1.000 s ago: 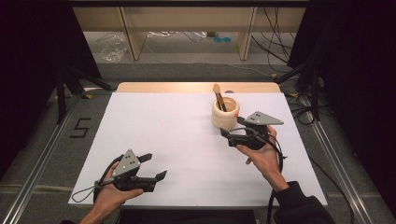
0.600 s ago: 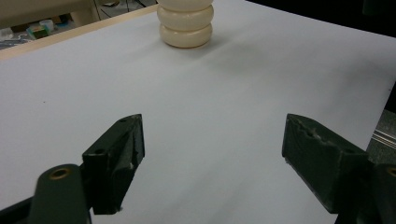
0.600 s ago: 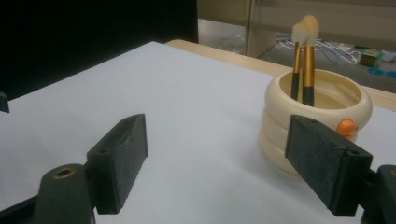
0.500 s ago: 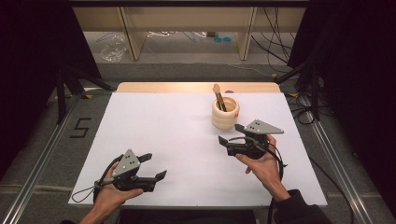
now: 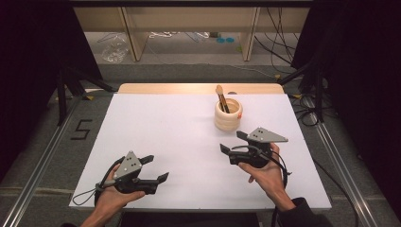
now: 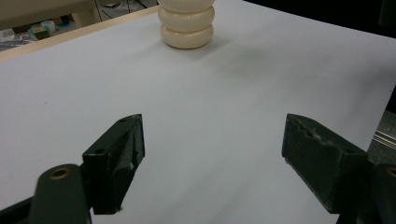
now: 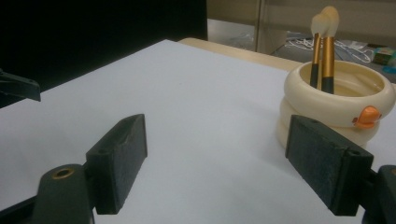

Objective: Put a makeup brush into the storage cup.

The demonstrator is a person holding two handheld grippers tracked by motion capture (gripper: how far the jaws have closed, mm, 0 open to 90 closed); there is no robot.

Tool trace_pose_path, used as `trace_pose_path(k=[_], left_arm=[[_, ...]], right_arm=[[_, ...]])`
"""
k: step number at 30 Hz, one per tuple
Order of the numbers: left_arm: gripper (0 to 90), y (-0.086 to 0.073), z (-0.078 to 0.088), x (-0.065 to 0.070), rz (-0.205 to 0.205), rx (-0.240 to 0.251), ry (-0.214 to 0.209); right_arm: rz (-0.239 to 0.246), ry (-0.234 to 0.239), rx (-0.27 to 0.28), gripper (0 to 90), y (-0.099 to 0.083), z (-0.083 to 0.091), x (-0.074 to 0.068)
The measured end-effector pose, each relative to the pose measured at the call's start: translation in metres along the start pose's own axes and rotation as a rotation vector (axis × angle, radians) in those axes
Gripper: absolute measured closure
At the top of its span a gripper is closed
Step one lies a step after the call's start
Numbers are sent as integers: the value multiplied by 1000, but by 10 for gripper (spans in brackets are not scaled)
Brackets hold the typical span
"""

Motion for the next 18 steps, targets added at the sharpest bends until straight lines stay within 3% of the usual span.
trace_pose_path(k=[7,14,18], left_arm=[[211,1,0,0,-2,8,-5],[214,2,1,0,6,22,-1],[214,3,2,0,6,25,-2]], right_arm=[[-5,8,3,207,-4,2,-8],[25,5,-8,194,-10,5,-13],[10,8,-12,194,-14,7,-17]])
Point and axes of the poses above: each handheld gripper's, and its own axes: z roughly backward along the jaws, y roughly out of its top, x roughly to its right, the point moved 6 cm from there along -z, roughly forward along the jaws, and after that the axes turned 15 degrees about z, right-handed, at the moved point
